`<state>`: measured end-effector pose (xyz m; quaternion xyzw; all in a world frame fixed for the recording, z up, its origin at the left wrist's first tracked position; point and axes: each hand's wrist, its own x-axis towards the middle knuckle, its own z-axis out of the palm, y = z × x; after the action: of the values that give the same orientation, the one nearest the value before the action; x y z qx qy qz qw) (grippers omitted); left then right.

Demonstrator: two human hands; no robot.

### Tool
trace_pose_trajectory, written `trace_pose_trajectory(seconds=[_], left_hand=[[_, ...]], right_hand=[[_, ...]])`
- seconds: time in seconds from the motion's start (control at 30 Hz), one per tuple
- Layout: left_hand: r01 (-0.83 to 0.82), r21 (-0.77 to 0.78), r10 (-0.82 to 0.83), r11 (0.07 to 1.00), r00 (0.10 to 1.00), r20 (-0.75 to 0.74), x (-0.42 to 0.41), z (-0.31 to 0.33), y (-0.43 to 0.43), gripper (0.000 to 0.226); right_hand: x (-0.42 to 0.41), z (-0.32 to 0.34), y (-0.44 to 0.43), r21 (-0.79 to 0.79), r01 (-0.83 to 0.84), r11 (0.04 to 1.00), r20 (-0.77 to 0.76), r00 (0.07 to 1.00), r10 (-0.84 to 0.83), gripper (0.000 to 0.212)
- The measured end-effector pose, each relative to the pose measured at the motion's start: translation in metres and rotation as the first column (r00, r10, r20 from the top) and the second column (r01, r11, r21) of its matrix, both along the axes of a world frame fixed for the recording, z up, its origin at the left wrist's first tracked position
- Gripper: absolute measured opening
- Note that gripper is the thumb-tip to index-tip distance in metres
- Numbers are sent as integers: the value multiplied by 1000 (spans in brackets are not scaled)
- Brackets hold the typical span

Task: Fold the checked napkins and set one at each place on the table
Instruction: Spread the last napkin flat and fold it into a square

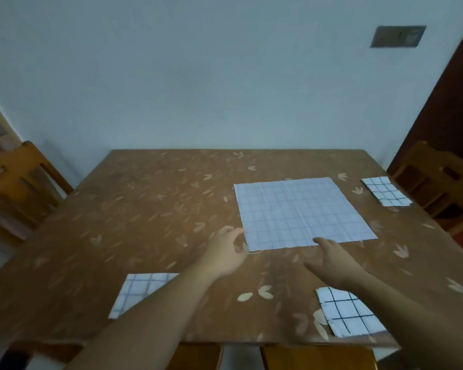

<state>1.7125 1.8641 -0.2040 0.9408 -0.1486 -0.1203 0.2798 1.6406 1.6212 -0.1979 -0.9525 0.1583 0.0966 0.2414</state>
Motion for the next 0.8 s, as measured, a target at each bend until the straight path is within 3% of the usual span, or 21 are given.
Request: trace_pose_trajectory(seconds=[0.43, 0.63, 0.8], left_hand=[[88, 129, -85, 988, 996, -35, 57, -44, -63, 63], [172, 243, -150, 955, 983, -107, 102, -93, -72, 64], [233, 327, -183, 916, 967, -177, 121, -128, -70, 65]], right_hand=[[48, -52, -59, 11, 29, 1000, -82, 996, -28, 78], [93, -87, -54, -13, 48, 999, -160, 986, -49, 74], [117, -115, -29, -49, -43, 998, -221, 975, 31, 72]])
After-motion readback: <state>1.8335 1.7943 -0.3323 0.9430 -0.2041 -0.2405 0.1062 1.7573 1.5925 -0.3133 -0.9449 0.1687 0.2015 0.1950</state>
